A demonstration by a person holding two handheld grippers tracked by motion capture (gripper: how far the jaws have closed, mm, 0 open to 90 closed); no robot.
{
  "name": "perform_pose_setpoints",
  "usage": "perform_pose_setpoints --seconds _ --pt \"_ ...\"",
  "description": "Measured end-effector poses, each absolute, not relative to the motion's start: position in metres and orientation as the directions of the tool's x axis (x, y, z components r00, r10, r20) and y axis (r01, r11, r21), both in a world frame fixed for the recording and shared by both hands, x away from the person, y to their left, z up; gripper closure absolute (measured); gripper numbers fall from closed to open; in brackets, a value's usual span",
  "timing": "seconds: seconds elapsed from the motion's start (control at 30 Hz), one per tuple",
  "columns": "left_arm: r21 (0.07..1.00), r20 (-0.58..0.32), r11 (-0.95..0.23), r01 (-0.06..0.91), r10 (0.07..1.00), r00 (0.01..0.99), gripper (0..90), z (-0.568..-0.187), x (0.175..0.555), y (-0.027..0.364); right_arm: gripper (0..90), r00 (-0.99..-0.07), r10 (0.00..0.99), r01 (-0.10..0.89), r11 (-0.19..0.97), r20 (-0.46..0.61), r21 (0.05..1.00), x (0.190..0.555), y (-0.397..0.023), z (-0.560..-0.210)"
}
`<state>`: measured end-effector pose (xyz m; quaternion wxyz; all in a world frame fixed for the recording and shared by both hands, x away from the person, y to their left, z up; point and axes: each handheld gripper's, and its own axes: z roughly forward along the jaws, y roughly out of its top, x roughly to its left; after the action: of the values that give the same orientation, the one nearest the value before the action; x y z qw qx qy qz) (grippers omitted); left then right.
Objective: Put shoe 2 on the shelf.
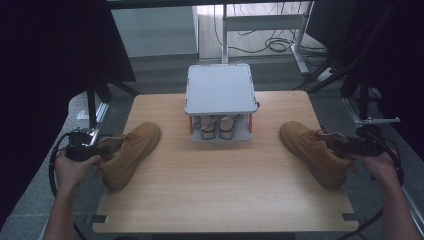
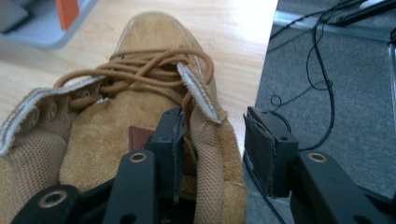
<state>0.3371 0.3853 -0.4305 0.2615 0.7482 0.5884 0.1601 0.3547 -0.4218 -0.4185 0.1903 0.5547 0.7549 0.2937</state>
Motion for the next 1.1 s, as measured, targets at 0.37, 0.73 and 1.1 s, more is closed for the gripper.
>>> perform_pose_setpoints --seconds 0.37,0.73,1.1 --pt "0.575 -0.061 -0.182 0.797 0.963 0.264 65.9 -0.430 0.339 0.386 72.9 -0.321 0.947 0.773 0.245 0.028 0.585 0.362 -0.416 -0.417" --pt "0.527 -0.071 -0.202 0.825 0.957 0.280 71.2 -0.429 0.345 0.384 72.0 -0.323 0.946 0.793 0.263 0.013 0.549 0.366 -0.413 -0.417" --pt "0.567 -0.132 -0.158 0.809 0.951 0.278 77.7 -0.430 0.340 0.388 78.4 -0.295 0.955 0.788 0.229 0.024 0.572 0.363 -0.413 -0.418"
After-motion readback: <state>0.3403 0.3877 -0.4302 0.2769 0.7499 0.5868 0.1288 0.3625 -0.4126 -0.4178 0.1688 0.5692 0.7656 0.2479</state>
